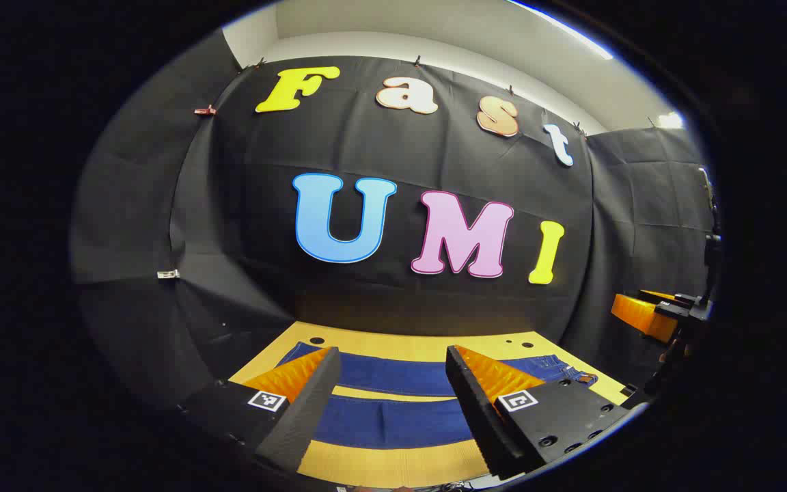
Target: Grasp the waist and the cuffs of the jeans and fold them to make the two legs overlap; first hold the waist and fold one-third of the jeans toward the cuffs, then hold the cuffs and fold the remaining one-third in the same direction to finish folding.
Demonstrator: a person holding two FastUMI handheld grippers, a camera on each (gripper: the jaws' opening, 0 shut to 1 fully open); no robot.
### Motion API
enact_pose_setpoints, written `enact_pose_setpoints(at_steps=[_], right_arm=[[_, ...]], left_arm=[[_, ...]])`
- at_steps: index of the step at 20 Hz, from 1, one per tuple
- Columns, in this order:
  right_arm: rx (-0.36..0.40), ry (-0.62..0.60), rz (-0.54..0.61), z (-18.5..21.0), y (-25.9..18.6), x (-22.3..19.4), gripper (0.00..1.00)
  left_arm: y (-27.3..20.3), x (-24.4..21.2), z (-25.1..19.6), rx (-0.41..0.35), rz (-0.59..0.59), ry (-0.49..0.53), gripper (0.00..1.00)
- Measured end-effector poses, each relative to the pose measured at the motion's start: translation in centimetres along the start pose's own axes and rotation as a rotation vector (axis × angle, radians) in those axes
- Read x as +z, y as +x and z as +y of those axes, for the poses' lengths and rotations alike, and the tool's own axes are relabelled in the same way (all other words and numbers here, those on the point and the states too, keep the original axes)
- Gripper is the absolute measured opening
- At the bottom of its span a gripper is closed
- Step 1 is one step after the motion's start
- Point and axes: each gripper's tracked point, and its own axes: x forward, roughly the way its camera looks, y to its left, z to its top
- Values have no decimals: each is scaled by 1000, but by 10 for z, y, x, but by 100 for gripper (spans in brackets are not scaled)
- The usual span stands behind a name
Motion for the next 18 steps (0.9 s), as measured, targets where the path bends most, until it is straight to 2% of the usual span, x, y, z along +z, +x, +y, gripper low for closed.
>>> enact_pose_setpoints(at_steps=[5, 10, 15, 18], right_arm=[[1, 11, 16, 3, -6, -8, 96], [26, -9, 9, 12, -7, -7, 96], [49, 25, 42, 25, -10, -19, 96], [64, 13, 43, 29, -8, -20, 96]], left_arm=[[-4, 5, -2, -8, -14, 40, 96], [-11, -2, 3, 6, -8, 34, 96], [-9, -6, 4, 26, 5, -69, 97], [-10, -6, 5, 34, 0, -62, 96]])
